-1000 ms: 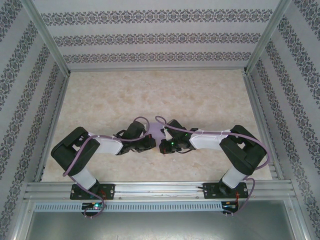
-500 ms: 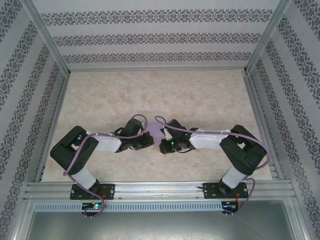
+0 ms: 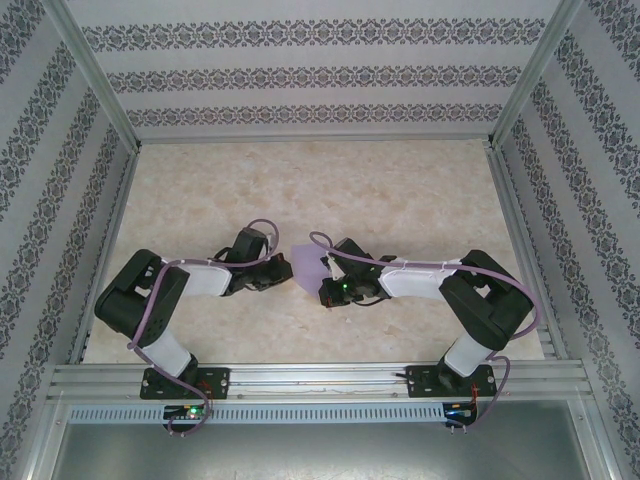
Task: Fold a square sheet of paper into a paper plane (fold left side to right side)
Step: Third fold the triangle at the center of the table.
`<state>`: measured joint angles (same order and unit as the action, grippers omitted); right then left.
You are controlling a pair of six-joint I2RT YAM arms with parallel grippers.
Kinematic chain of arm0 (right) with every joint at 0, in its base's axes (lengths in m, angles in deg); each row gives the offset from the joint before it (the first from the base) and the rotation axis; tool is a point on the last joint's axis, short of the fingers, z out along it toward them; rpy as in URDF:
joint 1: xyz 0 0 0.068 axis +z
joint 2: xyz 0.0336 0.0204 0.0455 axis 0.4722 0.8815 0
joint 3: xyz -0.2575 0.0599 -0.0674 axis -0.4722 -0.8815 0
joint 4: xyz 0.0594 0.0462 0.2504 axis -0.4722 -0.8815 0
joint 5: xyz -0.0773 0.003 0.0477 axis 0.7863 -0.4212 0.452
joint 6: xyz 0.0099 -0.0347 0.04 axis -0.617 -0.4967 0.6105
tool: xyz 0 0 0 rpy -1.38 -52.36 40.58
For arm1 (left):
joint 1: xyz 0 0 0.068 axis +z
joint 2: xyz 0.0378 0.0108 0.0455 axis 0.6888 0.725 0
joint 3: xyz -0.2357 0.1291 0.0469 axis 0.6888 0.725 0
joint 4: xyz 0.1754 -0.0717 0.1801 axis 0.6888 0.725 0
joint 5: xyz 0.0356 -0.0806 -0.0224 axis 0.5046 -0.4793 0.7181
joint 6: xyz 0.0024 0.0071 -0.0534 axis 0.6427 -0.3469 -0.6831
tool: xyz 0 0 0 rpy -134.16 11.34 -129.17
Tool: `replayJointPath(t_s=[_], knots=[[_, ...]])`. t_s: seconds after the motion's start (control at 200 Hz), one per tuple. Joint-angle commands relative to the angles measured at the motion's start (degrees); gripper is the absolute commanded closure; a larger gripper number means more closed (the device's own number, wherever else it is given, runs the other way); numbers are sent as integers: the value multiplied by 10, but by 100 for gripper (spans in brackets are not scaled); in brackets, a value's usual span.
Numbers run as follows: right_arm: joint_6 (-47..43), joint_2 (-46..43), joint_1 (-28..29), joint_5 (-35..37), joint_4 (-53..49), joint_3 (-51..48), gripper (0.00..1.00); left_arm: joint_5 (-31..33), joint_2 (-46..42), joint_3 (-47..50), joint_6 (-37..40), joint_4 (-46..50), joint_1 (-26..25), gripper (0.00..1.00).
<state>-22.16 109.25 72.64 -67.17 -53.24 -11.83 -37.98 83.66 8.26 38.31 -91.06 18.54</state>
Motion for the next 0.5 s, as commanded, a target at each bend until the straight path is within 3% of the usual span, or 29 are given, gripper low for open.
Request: replayJointPath(t_s=[0.0,0.285,0.495], knots=[[-1,11,-4,17,-87,-31,100,77,-7,5,34,74,38,100],[17,-1,-14,-6,-46,-46,100,45,-126,9,52,107,29,100],[26,3,-16,-12,-30,-49,100,-17,-141,19,27,47,-27,100]])
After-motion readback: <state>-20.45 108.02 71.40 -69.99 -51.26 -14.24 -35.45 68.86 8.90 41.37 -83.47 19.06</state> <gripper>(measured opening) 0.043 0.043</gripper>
